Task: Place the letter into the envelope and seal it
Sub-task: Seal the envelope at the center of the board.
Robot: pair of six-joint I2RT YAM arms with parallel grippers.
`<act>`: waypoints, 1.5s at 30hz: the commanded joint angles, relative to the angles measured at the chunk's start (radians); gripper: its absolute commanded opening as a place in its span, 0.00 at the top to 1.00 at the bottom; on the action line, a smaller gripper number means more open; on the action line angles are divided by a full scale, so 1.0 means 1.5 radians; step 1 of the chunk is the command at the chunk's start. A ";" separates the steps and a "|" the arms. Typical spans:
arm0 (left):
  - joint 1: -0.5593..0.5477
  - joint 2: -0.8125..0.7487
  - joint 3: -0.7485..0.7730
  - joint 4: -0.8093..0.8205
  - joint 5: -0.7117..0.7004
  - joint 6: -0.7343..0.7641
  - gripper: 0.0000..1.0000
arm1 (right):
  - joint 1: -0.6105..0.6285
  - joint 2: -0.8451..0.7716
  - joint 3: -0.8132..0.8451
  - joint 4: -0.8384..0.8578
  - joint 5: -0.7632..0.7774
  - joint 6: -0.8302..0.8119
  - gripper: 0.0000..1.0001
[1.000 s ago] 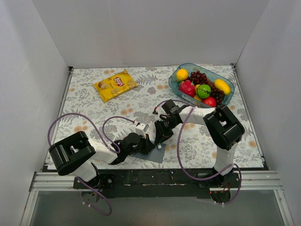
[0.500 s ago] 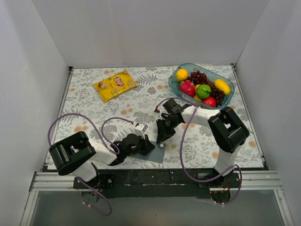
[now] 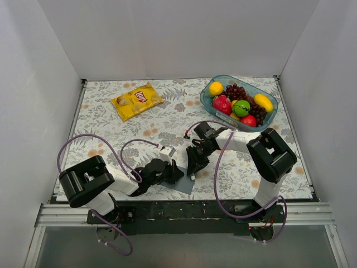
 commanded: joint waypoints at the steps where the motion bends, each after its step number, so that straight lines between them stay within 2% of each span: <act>1: -0.005 0.019 -0.014 -0.083 -0.002 0.014 1.00 | 0.005 0.012 -0.014 0.024 -0.013 0.002 0.99; 9: 0.005 -0.001 -0.050 -0.067 -0.012 -0.008 1.00 | 0.005 0.029 -0.020 0.030 0.000 0.001 0.99; 16: 0.045 -0.029 -0.087 -0.055 -0.011 -0.022 1.00 | 0.005 0.031 -0.018 0.024 0.012 0.000 0.99; 27: 0.074 -0.036 -0.103 -0.051 -0.024 -0.043 1.00 | 0.005 0.032 -0.015 0.020 0.019 -0.002 0.99; 45: 0.074 -0.107 -0.100 -0.194 -0.190 -0.200 1.00 | 0.004 0.032 -0.012 0.019 0.017 -0.008 0.99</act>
